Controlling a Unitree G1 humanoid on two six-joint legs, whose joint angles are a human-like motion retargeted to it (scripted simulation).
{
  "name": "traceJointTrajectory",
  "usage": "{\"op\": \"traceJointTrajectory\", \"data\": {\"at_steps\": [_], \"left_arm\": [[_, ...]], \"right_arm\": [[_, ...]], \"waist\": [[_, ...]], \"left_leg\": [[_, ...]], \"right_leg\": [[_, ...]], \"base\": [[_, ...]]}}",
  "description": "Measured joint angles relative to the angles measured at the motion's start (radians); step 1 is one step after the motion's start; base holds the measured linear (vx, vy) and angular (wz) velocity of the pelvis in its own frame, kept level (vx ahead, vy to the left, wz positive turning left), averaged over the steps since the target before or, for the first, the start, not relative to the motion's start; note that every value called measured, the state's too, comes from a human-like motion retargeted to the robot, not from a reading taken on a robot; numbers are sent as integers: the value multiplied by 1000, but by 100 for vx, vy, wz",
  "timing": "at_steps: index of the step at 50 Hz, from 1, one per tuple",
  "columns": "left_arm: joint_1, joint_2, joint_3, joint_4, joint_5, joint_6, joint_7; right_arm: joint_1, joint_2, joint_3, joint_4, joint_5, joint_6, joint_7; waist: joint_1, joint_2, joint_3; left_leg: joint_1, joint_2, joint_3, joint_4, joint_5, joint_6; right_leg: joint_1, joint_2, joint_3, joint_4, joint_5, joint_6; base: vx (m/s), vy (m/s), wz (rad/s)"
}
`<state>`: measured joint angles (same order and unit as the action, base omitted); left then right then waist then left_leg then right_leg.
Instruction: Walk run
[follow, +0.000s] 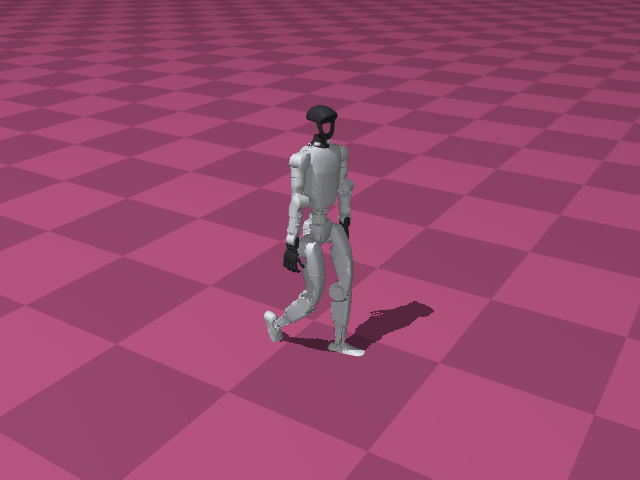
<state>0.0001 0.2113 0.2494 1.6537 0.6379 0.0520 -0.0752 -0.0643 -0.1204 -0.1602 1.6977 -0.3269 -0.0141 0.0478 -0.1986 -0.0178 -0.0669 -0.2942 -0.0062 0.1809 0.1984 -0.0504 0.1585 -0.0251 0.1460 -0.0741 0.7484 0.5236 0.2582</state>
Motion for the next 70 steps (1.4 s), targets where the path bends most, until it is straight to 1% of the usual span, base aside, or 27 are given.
{"op": "traceJointTrajectory", "data": {"at_steps": [2, 4, 8, 13, 16, 18, 20, 22, 24, 27, 28, 30, 32, 33, 36, 40, 43, 45, 47, 49, 52, 55, 58, 60, 62, 64, 70], "left_arm": [[-89, -3, 21, -96, -8, -12, 16], [-161, -5, 13, -193, -56, -55, 37], [-268, 15, -60, -384, -194, -145, 70], [-351, 73, -84, -537, -210, -211, 57], [-357, 88, -78, -554, -195, -216, 59], [-338, 80, -67, -538, -193, -213, 64], [-303, 59, -48, -498, -193, -218, 64], [-257, 27, -33, -416, -182, -218, 42], [-202, 4, -17, -302, -151, -198, -5], [-110, -10, -35, -108, -81, -134, -108], [-85, -2, -51, -43, -62, -105, -148], [-18, -4, -64, 46, -8, -32, -201], [88, -42, -43, 46, 59, 32, -195], [141, -68, -22, 46, 86, 38, -176], [283, -129, 7, 46, 133, -27, -161], [414, -167, -4, 46, 128, -84, -202], [460, -178, 3, 46, 158, -57, -201], [472, -177, 11, 46, 170, -30, -198], [463, -165, 16, 46, 154, -12, -206], [439, -150, 27, 46, 122, -5, -210], [376, -130, 67, 46, 71, -10, -183], [297, -102, 80, 46, -21, -42, -131], [149, -51, 33, 36, -127, -54, -113], [46, -23, 18, -13, -122, -42, -106], [-49, -16, 27, -90, -97, -40, -86], [-134, -19, 20, -173, -97, -66, -69], [-309, 39, -74, -426, -213, -185, -68]], "right_arm": [[101, 3, -1, 2, -19, 29, 68], [207, 4, -2, 2, -52, 11, 121], [391, -5, 9, 2, -145, -55, 205], [512, -11, 18, 2, -241, -23, 255], [521, -18, 9, 2, -244, 2, 288], [504, -22, 5, 2, -219, 15, 303], [458, -24, -4, 2, -187, 30, 288], [405, -21, -33, 2, -162, 26, 229], [341, -19, -42, 2, -122, -1, 159], [204, -12, -26, 0, -40, -38, 63], [144, -10, -18, -8, -22, -38, 34], [30, 0, -12, -51, -13, -22, -26], [-75, 8, -28, -117, -30, -12, -101], [-121, 14, -30, -155, -41, -11, -144], [-239, 14, -10, -274, -53, -35, -234], [-351, -8, 31, -435, -66, -65, -280], [-391, -39, 26, -530, -104, -64, -277], [-396, -54, 22, -572, -125, -63, -277], [-380, -59, 13, -582, -134, -69, -288], [-346, -56, 4, -563, -132, -78, -298], [-268, -41, -6, -473, -114, -77, -278], [-178, -12, -32, -311, -129, -29, -189], [-92, 5, -31, -131, -143, 40, -117], [-33, -5, -25, -15, -125, 50, -90], [70, -1, -17, 2, -129, 76, -39], [179, -1, -9, 2, -137, 80, 13], [442, 20, -23, 2, -210, -53, 145]], "waist": [[5, 22, 14], [-31, 44, 18], [-139, 91, 8], [-188, 48, 3], [-153, 67, -12], [-151, 72, -25], [-159, 76, -45], [-212, 85, -59], [-239, 81, -70], [-236, 58, -58], [-224, 37, -49], [-223, 8, -31], [-264, -8, -36], [-220, -20, -28], [-139, -54, -9], [-36, -65, 21], [11, -33, 53], [21, -21, 64], [-12, -18, 54], [-22, -17, 42], [32, -36, 4], [72, -53, -45], [15, -29, -21], [10, -23, 3], [21, 54, 9], [6, 68, 22], [-110, 102, 21]], "left_leg": [[58, -2, -23, -24, -22, -4], [112, -10, -65, -56, -32, -13], [207, -25, -156, -111, -62, -22], [341, -89, -187, -127, -137, -39], [400, -62, -153, -132, -170, -80], [427, -56, -146, -115, -161, -109], [435, -51, -143, -90, -106, -149], [441, -30, -188, -37, 19, -209], [437, -21, -209, 54, 215, -268], [345, -14, -201, 350, 490, -339], [298, -18, -174, 473, 553, -337], [211, -4, -134, 662, 574, -297], [135, -21, -123, 683, 474, -249], [82, -12, -70, 721, 423, -235], [-51, 4, 11, 706, 296, -193], [-164, 17, 42, 431, 173, -152], [-175, 14, 57, 97, 178, -121], [-171, -20, 92, -82, 125, -136], [-177, -84, 55, -194, 51, -176], [-173, -94, 85, -195, 32, -143], [-167, -81, 114, -109, 62, -42], [-142, -94, 96, -83, 138, 25], [-150, -88, -97, 37, 52, 21], [-75, -21, 22, 63, 7, 2], [0, 30, 6, 4, -12, 3], [59, -12, -41, -23, -28, 9], [210, -54, -153, -105, -66, -8]], "right_leg": [[-82, 0, 5, 42, -132, -60], [-160, -25, 4, 33, -229, -78], [-289, -153, -51, -153, -394, -122], [-355, -318, -108, -589, -428, -146], [-407, -274, -80, -796, -491, -147], [-416, -279, -115, -798, -498, -152], [-426, -270, -96, -701, -532, -247], [-408, -294, -173, -670, -452, -225], [-369, -287, -117, -646, -413, -237], [-308, -248, 37, -626, -460, -320], [-274, -260, -14, -623, -475, -332], [-206, -267, -111, -639, -491, -351], [-166, -273, -133, -658, -518, -356], [-149, -255, -82, -668, -520, -359], [-95, -218, 6, -699, -534, -372], [-18, -149, 88, -724, -574, -390], [55, -84, 104, -728, -618, -399], [105, -55, 102, -728, -646, -402], [141, -43, 59, -725, -665, -394], [168, -31, 37, -705, -660, -374], [190, -46, 48, -652, -555, -294], [192, -83, -4, -542, -272, -146], [93, 5, 62, -268, -44, -9], [-4, 29, 12, -10, 0, 3], [-51, 44, -28, -42, -30, 1], [-119, -16, -31, 5, -166, -15], [-276, -202, -92, -255, -396, -99]], "base": [[99, -12, 32], [82, -8, 117], [92, -20, 136], [90, -39, 41], [89, -42, -55], [89, -44, -28], [77, -39, 37], [109, -61, 107], [93, -58, 53], [104, -70, -23], [69, -52, -81], [55, -40, -53], [80, -46, -17], [76, -39, -149], [79, -34, -165], [76, -28, -118], [87, -17, -47], [96, -17, 11], [108, -20, 80], [84, -18, 40], [110, -18, -71], [108, -13, -69], [109, -21, 56], [82, -41, 61], [85, 7, 37], [82, 13, 84], [84, -16, 116]]}}
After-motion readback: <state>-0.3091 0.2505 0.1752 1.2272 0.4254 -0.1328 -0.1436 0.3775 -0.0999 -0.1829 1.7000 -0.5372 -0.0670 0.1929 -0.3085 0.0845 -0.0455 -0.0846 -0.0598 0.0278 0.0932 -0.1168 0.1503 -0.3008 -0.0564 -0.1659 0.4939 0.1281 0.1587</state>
